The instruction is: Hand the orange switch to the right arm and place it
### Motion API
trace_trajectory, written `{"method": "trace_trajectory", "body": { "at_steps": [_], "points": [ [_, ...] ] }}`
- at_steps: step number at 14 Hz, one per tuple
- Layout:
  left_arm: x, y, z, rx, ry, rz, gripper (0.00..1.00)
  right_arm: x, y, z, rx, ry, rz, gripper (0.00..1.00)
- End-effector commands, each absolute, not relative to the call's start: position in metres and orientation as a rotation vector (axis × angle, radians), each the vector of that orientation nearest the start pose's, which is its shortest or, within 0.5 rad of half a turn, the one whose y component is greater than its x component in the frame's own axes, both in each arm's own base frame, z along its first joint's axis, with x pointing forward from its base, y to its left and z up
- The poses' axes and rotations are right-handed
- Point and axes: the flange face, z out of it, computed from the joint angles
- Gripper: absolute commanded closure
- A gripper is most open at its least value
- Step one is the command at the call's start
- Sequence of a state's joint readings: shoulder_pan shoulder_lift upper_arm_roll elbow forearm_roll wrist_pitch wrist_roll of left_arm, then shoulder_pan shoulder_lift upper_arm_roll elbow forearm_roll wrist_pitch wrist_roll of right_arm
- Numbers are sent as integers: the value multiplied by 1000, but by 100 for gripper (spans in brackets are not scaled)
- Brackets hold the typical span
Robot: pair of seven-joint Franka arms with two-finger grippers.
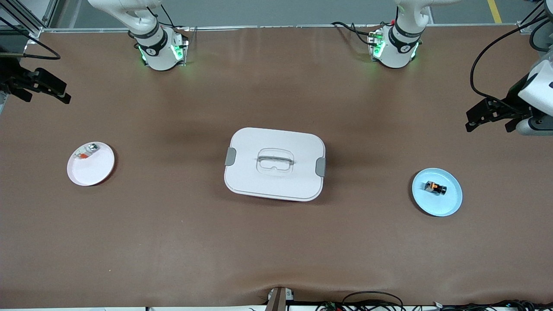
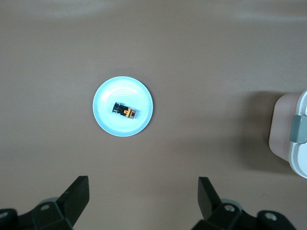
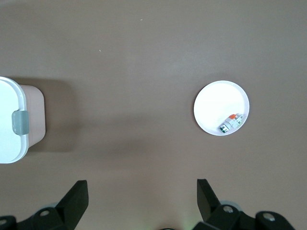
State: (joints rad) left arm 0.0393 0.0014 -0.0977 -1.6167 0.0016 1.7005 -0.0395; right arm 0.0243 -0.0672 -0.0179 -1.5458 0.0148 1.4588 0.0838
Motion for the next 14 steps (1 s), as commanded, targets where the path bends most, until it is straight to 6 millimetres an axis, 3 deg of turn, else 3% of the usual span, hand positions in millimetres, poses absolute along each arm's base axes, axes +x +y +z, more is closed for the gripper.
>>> {"method": "trace_trajectory", "body": {
  "at_steps": [1,6,11,14],
  "points": [
    [566,-33,617,-3139,56,-118,0,507,7,664,-3109,134,24,0],
    [567,-30,614,-3140,49,-109,0,505,8,663,-3109,127,10,0],
    [576,-21,597,-3138,20,-58,0,507,12,664,-3109,118,-7,0],
    [584,-12,571,-3140,13,26,0,506,17,665,-3110,106,-14,0]
  ]
}}
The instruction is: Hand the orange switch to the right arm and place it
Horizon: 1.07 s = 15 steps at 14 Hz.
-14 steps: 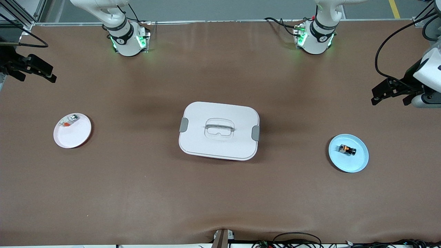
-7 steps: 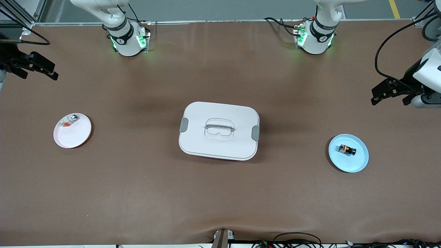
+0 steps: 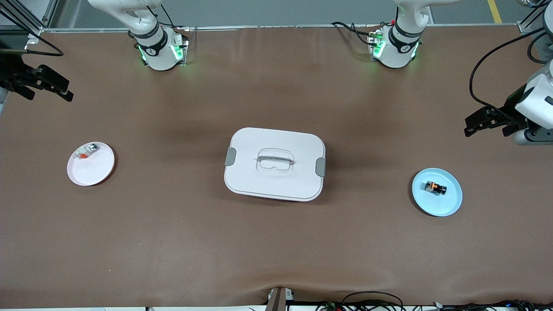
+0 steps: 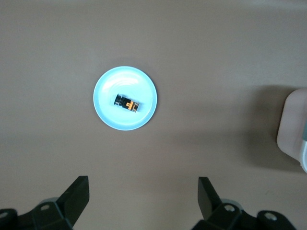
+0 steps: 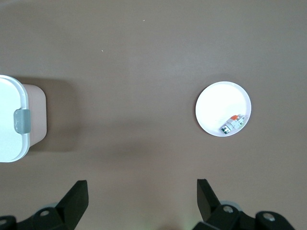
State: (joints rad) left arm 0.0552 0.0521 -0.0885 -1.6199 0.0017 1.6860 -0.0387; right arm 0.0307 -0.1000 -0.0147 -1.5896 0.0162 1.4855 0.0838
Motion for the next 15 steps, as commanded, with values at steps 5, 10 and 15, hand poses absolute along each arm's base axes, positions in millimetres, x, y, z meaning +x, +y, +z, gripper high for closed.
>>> {"method": "trace_trajectory", "body": {
  "at_steps": [5,10,15],
  "points": [
    [599,8,525,-3142,142,100,0,507,14,664,-3108,116,-16,0],
    [608,25,464,-3084,301,19,0,508,14,663,-3102,117,-18,0],
    [619,24,401,-3008,429,-15,0,508,14,664,-3101,117,-20,0]
  ]
}}
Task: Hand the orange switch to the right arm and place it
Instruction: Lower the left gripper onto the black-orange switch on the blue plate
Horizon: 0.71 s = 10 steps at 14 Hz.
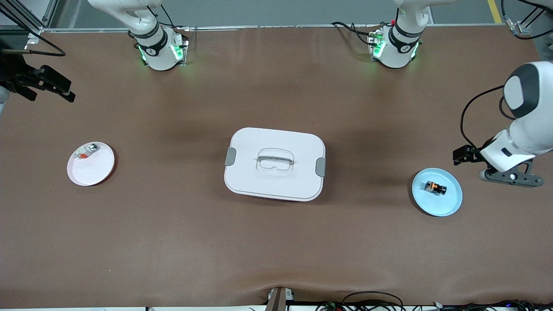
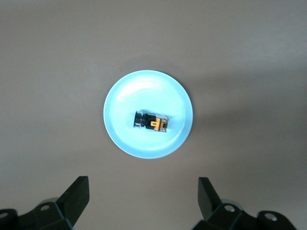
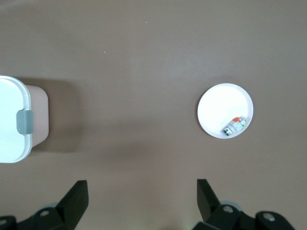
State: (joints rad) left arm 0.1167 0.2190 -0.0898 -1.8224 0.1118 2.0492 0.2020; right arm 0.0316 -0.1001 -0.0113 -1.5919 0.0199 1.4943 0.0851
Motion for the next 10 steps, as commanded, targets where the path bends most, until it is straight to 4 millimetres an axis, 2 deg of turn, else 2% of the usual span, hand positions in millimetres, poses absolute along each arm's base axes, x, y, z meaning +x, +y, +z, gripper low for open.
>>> {"method": "trace_trajectory", "body": {
  "at_steps": [1,10],
  "points": [
    [622,23,391,-3006,465,-16,0,508,14,664,-3101,117,-20,0],
    [637,16,297,-2996,551,-22,0,509,17,664,-3102,110,-25,0]
  ]
}}
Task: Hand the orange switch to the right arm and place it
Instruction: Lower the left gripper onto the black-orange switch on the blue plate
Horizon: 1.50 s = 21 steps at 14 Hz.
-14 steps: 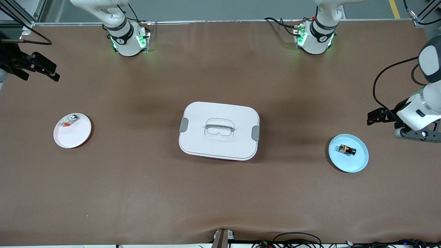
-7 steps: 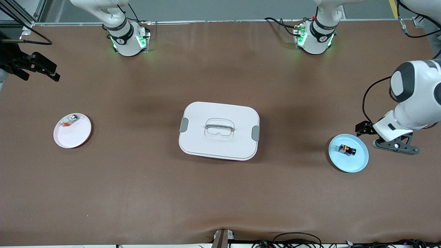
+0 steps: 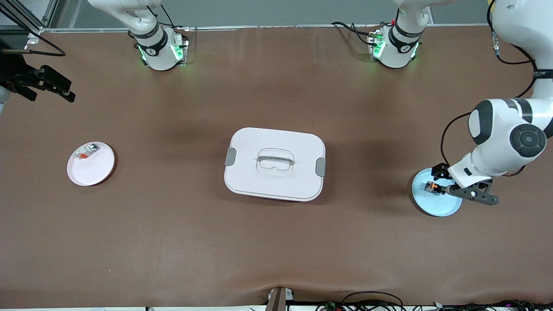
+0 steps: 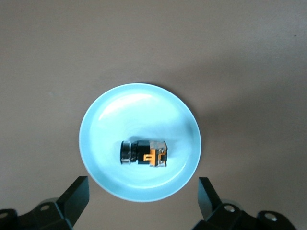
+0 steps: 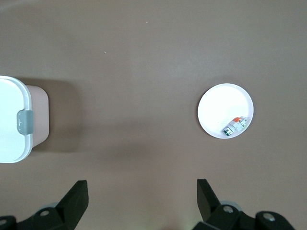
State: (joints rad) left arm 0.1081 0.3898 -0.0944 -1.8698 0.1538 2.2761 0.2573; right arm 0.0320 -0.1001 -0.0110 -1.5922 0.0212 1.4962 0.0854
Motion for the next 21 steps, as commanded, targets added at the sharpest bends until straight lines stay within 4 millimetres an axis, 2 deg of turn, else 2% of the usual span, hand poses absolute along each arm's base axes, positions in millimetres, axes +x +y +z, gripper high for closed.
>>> {"method": "trace_trajectory", "body": {
  "at_steps": [1,6,9,15,21],
  "points": [
    [637,17,288,-3000,551,-9,0,509,14,664,-3101,117,-23,0],
    [635,21,253,-2988,575,13,0,508,8,664,-3098,134,-23,0],
    [636,31,243,-2964,591,11,0,509,5,664,-3098,129,-26,0],
    [632,30,210,-2985,572,51,0,510,6,663,-3097,127,-30,0],
    [630,40,198,-2993,559,66,0,510,4,664,-3096,129,-35,0]
  ]
}}
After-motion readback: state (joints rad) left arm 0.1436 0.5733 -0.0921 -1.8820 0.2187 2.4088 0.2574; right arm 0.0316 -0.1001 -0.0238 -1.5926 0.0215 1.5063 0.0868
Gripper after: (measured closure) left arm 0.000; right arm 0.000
